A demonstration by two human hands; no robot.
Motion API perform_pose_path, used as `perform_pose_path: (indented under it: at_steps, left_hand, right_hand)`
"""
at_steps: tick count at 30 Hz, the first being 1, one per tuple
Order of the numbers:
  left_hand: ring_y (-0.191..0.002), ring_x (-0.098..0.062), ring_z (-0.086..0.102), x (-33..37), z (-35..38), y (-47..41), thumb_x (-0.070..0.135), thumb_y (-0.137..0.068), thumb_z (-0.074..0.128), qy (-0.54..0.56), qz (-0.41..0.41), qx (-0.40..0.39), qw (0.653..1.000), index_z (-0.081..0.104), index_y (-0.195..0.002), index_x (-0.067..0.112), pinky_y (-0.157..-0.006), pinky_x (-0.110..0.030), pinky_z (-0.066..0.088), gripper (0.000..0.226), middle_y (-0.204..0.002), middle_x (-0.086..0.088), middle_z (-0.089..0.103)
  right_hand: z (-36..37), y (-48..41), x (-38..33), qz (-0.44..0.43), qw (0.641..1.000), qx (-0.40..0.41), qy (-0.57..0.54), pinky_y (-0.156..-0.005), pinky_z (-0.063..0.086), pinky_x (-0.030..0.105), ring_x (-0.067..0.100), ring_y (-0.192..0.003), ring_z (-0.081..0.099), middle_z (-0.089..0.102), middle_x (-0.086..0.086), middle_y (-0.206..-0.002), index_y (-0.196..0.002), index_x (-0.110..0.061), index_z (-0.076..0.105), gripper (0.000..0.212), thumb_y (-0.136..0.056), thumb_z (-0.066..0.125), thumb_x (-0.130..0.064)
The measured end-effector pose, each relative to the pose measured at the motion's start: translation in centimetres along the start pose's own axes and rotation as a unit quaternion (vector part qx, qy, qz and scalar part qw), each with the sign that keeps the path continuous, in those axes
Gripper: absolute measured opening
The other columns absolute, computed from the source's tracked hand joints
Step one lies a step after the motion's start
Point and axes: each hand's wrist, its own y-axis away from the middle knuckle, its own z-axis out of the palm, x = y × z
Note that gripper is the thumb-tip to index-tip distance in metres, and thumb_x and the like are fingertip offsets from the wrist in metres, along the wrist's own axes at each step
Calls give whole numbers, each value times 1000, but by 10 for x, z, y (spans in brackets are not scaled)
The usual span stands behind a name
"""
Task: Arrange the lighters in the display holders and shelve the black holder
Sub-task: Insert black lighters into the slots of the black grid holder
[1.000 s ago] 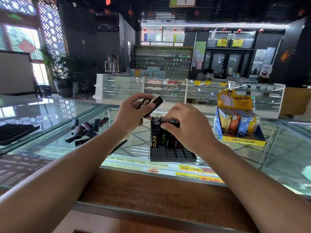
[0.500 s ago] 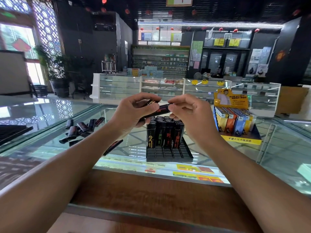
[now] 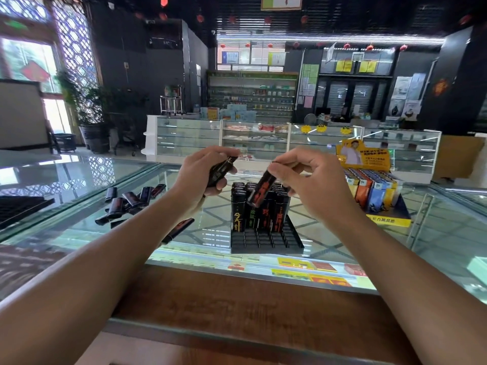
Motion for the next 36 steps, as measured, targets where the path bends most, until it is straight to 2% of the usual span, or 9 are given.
perform_pose_path:
  at_steps: [4, 10, 15, 19, 22, 24, 27, 32, 36]
  left_hand:
    - [-53, -19, 47, 1, 1, 1, -3, -94, 35, 19, -22, -11, 1000, 72, -117, 3, -37, -20, 28, 44, -92, -22, 63]
    - [-55, -17, 49, -4, 2, -1, 1, -107, 43, -5, -41, 17, 999, 66, -124, 6, -37, -20, 31, 29, -102, -21, 57]
    - [-50, -14, 40, -3, 2, 0, 16, -105, 59, -50, -18, 32, 998, 59, -120, 10, -39, -19, 26, 16, -83, -10, 56]
    - [-47, -12, 24, 1, 4, 2, 21, -105, 60, -68, 7, 3, 998, 55, -124, 12, -43, -21, 18, 22, -58, 7, 42]
    - [-49, -12, 24, 5, 11, 9, 21, -104, 60, -85, 36, -41, 995, 54, -135, 22, -45, -22, 20, 31, -57, 11, 50]
    - [-50, -12, 24, 6, 16, 12, 19, -103, 61, -95, 49, -58, 993, 51, -141, 27, -46, -24, 21, 40, -59, 11, 58]
    - [-51, -13, 26, 6, 19, 14, 19, -98, 68, -97, 57, -72, 991, 52, -141, 26, -47, -26, 21, 47, -66, 9, 63]
    - [-51, -15, 25, 4, 17, 14, 21, -93, 72, -93, 56, -76, 991, 60, -134, 20, -49, -28, 18, 42, -71, 5, 62]
    - [-53, -14, 29, 4, 10, 13, 5, -95, 71, -77, 44, -78, 993, 62, -135, 22, -49, -25, 22, 44, -87, 0, 72]
  right_hand:
    - [-3, 0, 5, -2, 996, -52, 67, -66, 47, 13, 4, -72, 62, 73, -7, -80, -90, -20, 78, 6, -90, 82, -24]
    - [-2, 1, 13, -17, 977, -123, 173, -81, 55, 46, 12, -85, 64, 66, -12, -94, -90, -33, 74, 15, -84, 86, -40]
    - [-1, 1, 10, -18, 973, -135, 186, -79, 55, 50, 12, -83, 61, 63, -10, -96, -83, -33, 74, 16, -84, 85, -44]
    - [3, 1, 10, 1, 984, -87, 155, -78, 56, 38, 5, -82, 64, 67, -12, -95, -94, -28, 76, 11, -93, 77, -39]
    - [9, 2, 7, 31, 995, -42, 83, -80, 55, 27, 4, -88, 66, 71, -13, -101, -120, -30, 69, 27, -94, 78, -27]
    - [12, 3, 2, 31, 998, -33, 50, -80, 55, 24, 5, -90, 68, 73, -13, -101, -125, -30, 67, 33, -94, 78, -27]
    - [15, 3, -2, 23, 999, -23, 19, -82, 56, 22, 5, -91, 70, 75, -12, -96, -119, -29, 71, 26, -94, 78, -26]
    - [18, 3, -1, 20, 999, 18, -18, -81, 62, 31, 8, -87, 73, 75, -9, -90, -105, -18, 74, 14, -93, 79, -13]
    - [13, -1, -1, 19, 998, 60, -25, -72, 65, 32, 13, -80, 73, 76, -4, -88, -98, -16, 74, 9, -97, 73, -7]
